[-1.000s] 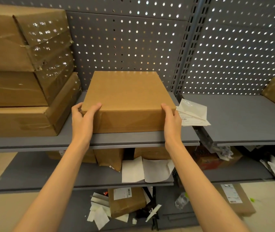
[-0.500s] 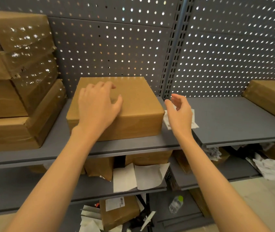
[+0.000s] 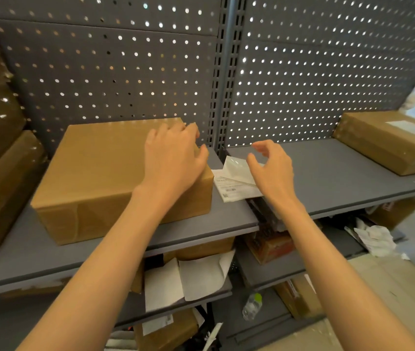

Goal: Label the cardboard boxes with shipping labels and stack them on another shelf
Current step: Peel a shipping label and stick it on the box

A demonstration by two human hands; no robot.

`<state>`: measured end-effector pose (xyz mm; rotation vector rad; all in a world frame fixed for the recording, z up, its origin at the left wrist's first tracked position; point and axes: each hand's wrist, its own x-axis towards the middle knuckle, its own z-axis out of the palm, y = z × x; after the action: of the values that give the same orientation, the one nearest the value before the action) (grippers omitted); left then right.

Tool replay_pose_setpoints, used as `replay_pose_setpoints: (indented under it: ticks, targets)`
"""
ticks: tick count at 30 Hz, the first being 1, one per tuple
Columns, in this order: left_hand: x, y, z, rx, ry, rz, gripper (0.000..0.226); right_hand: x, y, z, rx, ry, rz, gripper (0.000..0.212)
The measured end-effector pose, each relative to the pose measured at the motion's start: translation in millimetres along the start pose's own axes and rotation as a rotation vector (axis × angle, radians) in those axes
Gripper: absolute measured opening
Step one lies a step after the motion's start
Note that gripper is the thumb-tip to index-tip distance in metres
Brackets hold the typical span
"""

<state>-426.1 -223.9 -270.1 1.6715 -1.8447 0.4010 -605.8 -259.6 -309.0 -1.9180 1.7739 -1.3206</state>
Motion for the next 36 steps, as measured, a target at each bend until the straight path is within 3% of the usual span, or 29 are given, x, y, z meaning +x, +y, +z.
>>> replay_pose_setpoints:
  ticks: [5,14,21,24,29,36]
  targets:
    - [5,20,20,0.023,0.022,-0.013,0.031,16,28,-8,-0.035,-0.089,0.005,0.033]
    - [4,65,52,0.093,0.014,-0.123,0.031,43,72,-12,-0.084,-0.445,-0.087,0.041]
    - [-5,87,69,0.166,-0.010,-0.141,0.028,44,86,-15,-0.085,-0.637,-0.206,0.061]
    - [-6,90,70,0.184,-0.023,-0.133,0.028,44,89,-14,-0.089,-0.658,-0.229,0.062]
    - [-6,92,67,0.164,-0.034,-0.138,0.030,44,94,-10,-0.037,-0.618,-0.217,0.041]
    - [-6,91,63,0.152,-0.045,-0.104,0.030,51,95,-2,-0.138,-0.579,-0.141,0.053]
